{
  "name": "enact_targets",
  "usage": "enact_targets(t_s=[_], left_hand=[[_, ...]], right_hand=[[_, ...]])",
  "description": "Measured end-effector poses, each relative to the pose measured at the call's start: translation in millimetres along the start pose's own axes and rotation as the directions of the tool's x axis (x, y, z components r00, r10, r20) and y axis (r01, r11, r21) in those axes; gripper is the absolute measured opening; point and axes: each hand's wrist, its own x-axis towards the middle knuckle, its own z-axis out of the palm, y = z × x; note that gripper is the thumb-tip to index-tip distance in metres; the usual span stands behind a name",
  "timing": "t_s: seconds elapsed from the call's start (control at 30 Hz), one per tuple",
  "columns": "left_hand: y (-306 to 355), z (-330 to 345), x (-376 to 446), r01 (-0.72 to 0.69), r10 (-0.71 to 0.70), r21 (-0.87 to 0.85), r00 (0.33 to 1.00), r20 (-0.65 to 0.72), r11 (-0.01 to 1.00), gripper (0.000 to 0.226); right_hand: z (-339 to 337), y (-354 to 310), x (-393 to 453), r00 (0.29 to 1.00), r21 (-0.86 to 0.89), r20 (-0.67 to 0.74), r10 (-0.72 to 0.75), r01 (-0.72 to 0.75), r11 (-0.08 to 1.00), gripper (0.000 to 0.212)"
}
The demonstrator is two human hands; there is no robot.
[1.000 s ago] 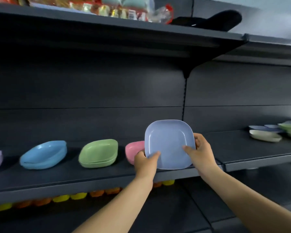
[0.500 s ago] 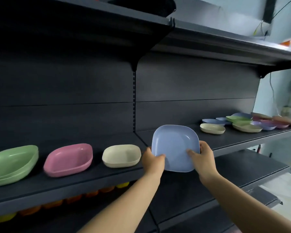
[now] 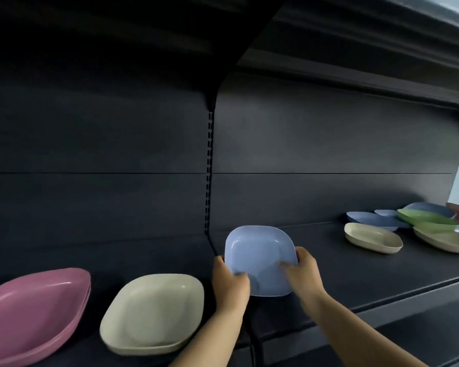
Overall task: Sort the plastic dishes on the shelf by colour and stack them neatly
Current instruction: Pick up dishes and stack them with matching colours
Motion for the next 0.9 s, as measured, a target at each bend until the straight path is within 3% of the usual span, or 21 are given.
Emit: enact_targets(t_s=[0.17,0.3,0.43,0.53,0.67,0.9], left_hand=[[-15,9,19,-0.027,0.033,0.121,0.998,-0.050,0.992,0.030],[-16,11,25,-0.026,0.061,0.331,0.993,-0.096,0.943,0.040],[-12,7,21,0.015,0.016,0.366,0.996,-0.083,0.930,0.046],[-11,5,19,-0.019,0.058,0.455,0.996,-0.071,0.890,0.049],[-10,6,15,0.001,0.043,0.436,0.995,-0.090,0.900,0.051],[1,13,15,0.169,-0.098,0.450,0.979,-0.177,0.877,0.050]], right_hand=[[16,13,24,0.997,-0.106,0.070,-0.015,0.022,0.994,0.013],[22,16,37,0.994,-0.174,0.099,-0.048,0.065,0.983,0.020],[26,16,42,0.993,-0.132,0.103,-0.056,0.069,0.989,0.024],[26,14,44,0.991,-0.092,0.121,-0.055,0.066,0.994,0.026],[24,15,42,0.988,-0.065,0.151,-0.045,0.055,0.996,0.025],[24,17,51,0.982,-0.137,0.186,-0.002,0.028,0.990,0.016]])
